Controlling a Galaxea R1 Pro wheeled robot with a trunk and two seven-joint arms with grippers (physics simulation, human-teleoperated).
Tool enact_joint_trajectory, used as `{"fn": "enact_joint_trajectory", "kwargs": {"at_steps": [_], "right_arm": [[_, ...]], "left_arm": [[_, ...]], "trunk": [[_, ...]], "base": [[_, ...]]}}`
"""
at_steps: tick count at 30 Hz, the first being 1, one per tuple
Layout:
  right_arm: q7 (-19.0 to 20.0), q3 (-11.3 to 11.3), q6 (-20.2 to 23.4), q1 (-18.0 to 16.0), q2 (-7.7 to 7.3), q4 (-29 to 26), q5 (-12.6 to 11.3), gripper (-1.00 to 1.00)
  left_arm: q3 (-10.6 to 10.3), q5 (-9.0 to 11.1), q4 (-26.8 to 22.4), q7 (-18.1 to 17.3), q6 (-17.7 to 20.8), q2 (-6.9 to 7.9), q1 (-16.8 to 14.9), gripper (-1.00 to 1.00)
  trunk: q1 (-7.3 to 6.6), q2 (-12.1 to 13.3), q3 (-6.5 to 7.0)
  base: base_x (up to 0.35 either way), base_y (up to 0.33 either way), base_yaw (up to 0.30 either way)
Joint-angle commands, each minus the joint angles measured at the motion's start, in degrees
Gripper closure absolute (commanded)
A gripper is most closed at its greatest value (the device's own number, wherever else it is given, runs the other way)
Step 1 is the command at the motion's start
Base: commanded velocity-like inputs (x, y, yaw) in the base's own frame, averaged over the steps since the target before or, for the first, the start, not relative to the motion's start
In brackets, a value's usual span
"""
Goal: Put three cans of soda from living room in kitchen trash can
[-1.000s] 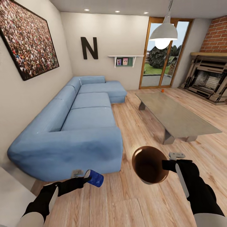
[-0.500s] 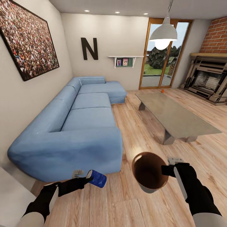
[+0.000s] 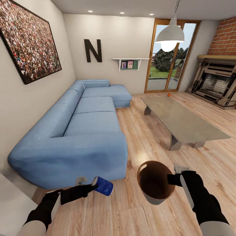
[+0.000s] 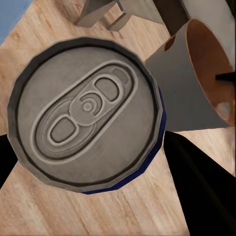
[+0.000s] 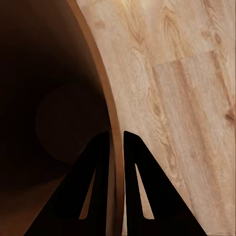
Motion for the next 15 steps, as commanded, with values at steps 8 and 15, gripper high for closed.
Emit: {"fn": "enact_joint_trajectory", "kwargs": {"at_steps": [8,15], "right_arm": [[0.3,0.1,-0.2,0.0,0.05,1.7,-0.8,1.00],[0.3,0.2,-0.2,0.0,0.09,1.9,-0.8,1.00]], "left_arm": [[-0.1,0.0,0.0,-4.0,0.0,0.00,0.0,1.00],[-0.1,0.1,0.1,-6.6,0.2,0.00,0.0,1.00]], "trunk": [[0.00,0.0,0.01],[0.00,0.0,0.01]], "base": [[0.000,0.000,0.000],[0.000,0.000,0.000]]}}
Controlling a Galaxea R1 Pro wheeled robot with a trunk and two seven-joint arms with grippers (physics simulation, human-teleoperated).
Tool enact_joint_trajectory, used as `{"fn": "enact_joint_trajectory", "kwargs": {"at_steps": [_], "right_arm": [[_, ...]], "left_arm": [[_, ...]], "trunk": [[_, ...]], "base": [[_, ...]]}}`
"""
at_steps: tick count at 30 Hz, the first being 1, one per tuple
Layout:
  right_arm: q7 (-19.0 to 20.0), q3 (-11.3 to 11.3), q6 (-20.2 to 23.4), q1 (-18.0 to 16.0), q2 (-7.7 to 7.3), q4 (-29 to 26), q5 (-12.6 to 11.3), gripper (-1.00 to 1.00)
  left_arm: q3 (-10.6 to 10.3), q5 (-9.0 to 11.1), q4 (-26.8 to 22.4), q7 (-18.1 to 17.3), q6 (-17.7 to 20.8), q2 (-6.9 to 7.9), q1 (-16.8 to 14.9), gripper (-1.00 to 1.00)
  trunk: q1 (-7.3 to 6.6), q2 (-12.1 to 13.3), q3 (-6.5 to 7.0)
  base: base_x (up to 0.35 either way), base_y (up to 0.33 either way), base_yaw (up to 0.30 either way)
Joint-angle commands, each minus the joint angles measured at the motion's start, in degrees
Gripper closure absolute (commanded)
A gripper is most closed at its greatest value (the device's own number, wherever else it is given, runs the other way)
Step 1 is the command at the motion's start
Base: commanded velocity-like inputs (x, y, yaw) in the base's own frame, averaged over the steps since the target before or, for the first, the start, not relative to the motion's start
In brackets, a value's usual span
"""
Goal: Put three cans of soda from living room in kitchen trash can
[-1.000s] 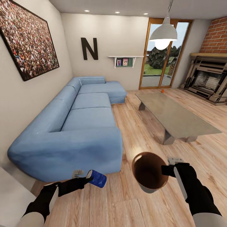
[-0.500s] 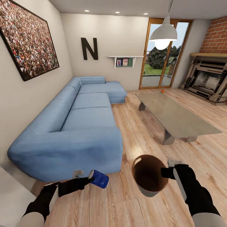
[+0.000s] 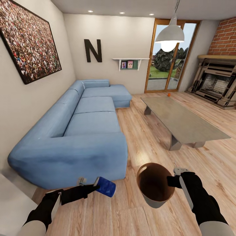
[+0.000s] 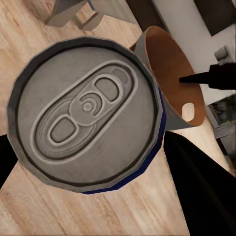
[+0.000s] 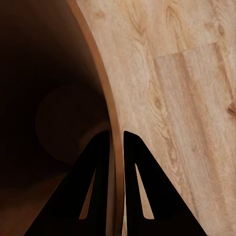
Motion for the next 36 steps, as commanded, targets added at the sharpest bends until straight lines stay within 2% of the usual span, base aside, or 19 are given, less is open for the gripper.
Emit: {"fn": "enact_joint_trajectory", "kwargs": {"at_steps": [1,5,9,13,23,27,28,29,32,36], "right_arm": [[0.3,0.0,0.0,0.0,0.01,0.1,-0.8,1.00],[0.3,0.1,-0.6,0.0,0.01,1.5,-0.9,1.00],[0.3,0.3,-3.8,0.0,0.07,4.4,-0.9,1.00],[0.3,0.3,-4.5,0.0,0.10,5.4,-0.9,1.00],[0.3,0.5,-6.7,0.0,0.50,9.1,-0.8,1.00],[0.3,0.6,-7.1,0.0,0.56,9.5,-0.8,1.00],[0.3,0.6,-7.2,0.0,0.58,9.6,-0.8,1.00],[0.3,0.6,-7.3,0.0,0.62,9.7,-0.8,1.00],[0.3,0.6,-7.3,0.0,0.71,9.7,-0.8,1.00],[0.3,0.6,-7.4,0.0,0.99,9.7,-0.8,1.00]], "left_arm": [[0.0,0.0,0.0,-0.9,0.0,0.00,0.0,1.00],[0.0,0.0,0.0,-1.9,0.0,-0.05,0.0,1.00],[0.1,0.0,0.0,-2.3,0.0,-0.15,0.0,1.00],[0.1,0.0,0.0,-2.4,0.0,-0.22,0.0,1.00],[0.0,0.2,0.0,-2.7,0.1,-1.45,0.0,1.00],[0.0,0.2,-0.1,-5.0,0.2,-1.54,0.0,1.00],[-0.1,0.2,-0.2,-5.9,0.7,-1.55,0.0,1.00],[-0.1,0.2,-0.4,-6.7,3.7,-1.57,0.0,1.00],[-0.1,0.2,-0.9,-7.3,7.0,-1.58,0.0,1.00],[0.1,0.2,-2.4,-7.5,8.7,-1.58,0.0,1.00]], "trunk": [[0.00,0.0,0.01],[0.00,0.0,0.01],[0.00,0.0,0.01],[0.00,0.0,0.01],[0.00,0.0,0.01],[0.00,0.0,0.01],[0.00,0.0,0.01],[0.00,0.0,0.01],[0.00,0.0,0.01],[0.00,0.0,0.01]], "base": [[0.000,0.000,0.000],[0.000,0.000,0.000],[0.000,0.000,0.000],[0.000,0.000,0.000],[0.000,0.000,0.000],[0.000,0.000,0.000],[0.000,0.000,0.000],[0.000,0.000,0.000],[0.000,0.000,0.000],[0.000,0.000,0.000]]}}
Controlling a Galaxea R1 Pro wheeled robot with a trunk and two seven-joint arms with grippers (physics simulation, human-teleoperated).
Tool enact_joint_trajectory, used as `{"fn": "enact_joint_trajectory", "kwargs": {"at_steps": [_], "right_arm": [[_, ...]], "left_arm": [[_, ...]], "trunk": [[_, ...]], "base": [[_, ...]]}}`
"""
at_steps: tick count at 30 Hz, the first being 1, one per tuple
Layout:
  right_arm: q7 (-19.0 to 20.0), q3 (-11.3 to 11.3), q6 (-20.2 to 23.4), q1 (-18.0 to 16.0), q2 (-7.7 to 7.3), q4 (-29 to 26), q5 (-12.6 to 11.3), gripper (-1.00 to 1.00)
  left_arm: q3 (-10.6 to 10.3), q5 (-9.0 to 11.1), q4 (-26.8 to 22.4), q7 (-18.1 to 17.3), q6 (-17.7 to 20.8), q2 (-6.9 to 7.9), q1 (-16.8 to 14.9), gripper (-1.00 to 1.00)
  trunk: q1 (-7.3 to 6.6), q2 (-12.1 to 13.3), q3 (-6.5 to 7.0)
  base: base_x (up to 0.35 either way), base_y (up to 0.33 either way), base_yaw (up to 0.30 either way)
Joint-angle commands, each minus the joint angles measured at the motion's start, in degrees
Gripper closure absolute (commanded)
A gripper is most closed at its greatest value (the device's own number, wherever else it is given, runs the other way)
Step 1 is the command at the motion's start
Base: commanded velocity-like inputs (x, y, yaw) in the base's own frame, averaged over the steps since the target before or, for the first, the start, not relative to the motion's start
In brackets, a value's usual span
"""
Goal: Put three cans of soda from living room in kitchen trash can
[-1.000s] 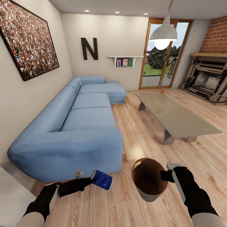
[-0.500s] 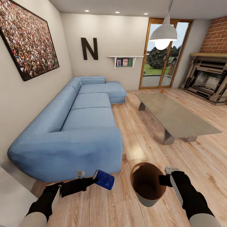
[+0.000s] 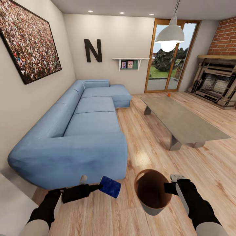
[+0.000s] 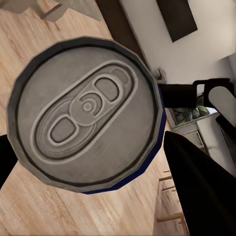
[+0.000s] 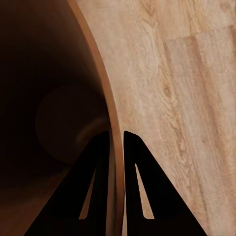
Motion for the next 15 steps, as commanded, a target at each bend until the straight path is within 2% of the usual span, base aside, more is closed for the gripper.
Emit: {"fn": "enact_joint_trajectory", "kwargs": {"at_steps": [1,6,9,15], "right_arm": [[0.3,0.0,0.0,0.0,0.04,0.0,-0.7,1.00],[0.3,0.0,0.0,0.0,0.14,0.0,-0.6,1.00],[0.3,0.0,-0.1,-0.1,0.16,1.4,-0.6,1.00],[0.2,1.3,-3.5,-0.1,0.49,3.9,-0.5,1.00]], "left_arm": [[0.0,0.0,-0.2,0.0,0.1,0.00,0.0,1.00],[0.0,0.0,-0.9,-0.4,0.6,0.00,0.0,1.00],[-0.1,0.0,-1.1,-3.7,0.9,0.00,0.0,1.00],[-0.1,0.0,-1.2,-5.3,1.0,-0.05,0.0,1.00]], "trunk": [[0.00,0.0,0.01],[0.00,0.0,0.01],[0.00,0.0,0.01],[0.00,0.0,0.01]], "base": [[0.000,0.000,0.000],[0.000,0.000,0.000],[0.000,0.000,0.000],[0.000,0.000,0.000]]}}
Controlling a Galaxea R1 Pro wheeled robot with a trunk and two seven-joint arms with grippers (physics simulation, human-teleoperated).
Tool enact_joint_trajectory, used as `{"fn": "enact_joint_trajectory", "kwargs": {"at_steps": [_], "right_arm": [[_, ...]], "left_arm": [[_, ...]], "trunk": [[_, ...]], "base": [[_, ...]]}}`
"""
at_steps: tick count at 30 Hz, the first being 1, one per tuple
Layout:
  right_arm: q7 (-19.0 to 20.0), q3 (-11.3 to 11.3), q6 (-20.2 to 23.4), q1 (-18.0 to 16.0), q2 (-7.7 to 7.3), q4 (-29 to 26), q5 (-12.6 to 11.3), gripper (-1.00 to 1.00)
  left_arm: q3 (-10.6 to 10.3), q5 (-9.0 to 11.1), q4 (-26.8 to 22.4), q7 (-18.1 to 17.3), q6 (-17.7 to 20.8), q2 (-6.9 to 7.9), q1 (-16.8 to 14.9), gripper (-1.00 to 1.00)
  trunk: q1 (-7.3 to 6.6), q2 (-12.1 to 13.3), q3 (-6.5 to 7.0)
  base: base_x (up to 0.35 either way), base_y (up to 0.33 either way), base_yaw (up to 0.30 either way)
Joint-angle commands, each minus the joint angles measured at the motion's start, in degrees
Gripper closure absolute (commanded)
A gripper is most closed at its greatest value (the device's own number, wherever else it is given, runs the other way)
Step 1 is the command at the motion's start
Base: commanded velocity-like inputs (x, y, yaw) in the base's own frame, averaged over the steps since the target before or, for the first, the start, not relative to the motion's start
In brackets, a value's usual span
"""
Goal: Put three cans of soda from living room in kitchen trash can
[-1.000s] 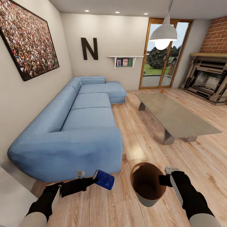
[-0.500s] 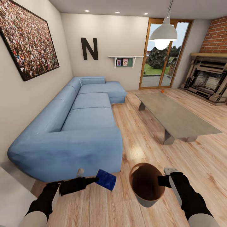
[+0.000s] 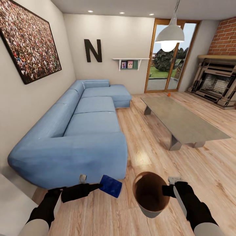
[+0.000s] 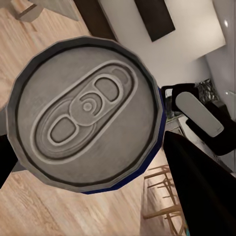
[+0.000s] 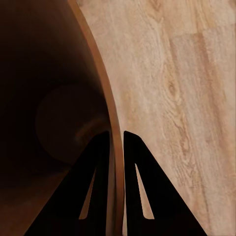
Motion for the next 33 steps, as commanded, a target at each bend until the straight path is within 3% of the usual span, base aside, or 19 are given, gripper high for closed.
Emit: {"fn": "enact_joint_trajectory", "kwargs": {"at_steps": [1,9,20,33], "right_arm": [[0.3,0.2,-0.5,-0.1,0.05,0.7,-0.5,1.00],[0.3,0.6,-1.3,-0.2,0.17,2.5,-0.5,1.00],[0.3,0.7,-1.6,-0.6,0.23,5.0,-0.5,1.00],[0.2,0.7,-4.6,-0.7,1.51,7.1,-0.4,1.00]], "left_arm": [[0.0,0.0,0.0,-0.1,0.0,-0.12,0.0,1.00],[-0.1,0.0,-0.2,-0.4,0.0,-3.60,0.0,1.00],[0.0,0.0,-2.0,-0.4,0.1,-4.81,0.0,1.00],[0.0,0.0,-3.6,-0.6,2.3,-7.01,0.0,1.00]], "trunk": [[0.00,0.0,0.01],[0.00,0.0,0.01],[0.00,0.0,0.01],[0.00,0.0,0.01]], "base": [[0.000,0.000,0.000],[0.000,0.000,0.000],[0.000,0.000,0.000],[0.000,0.000,0.000]]}}
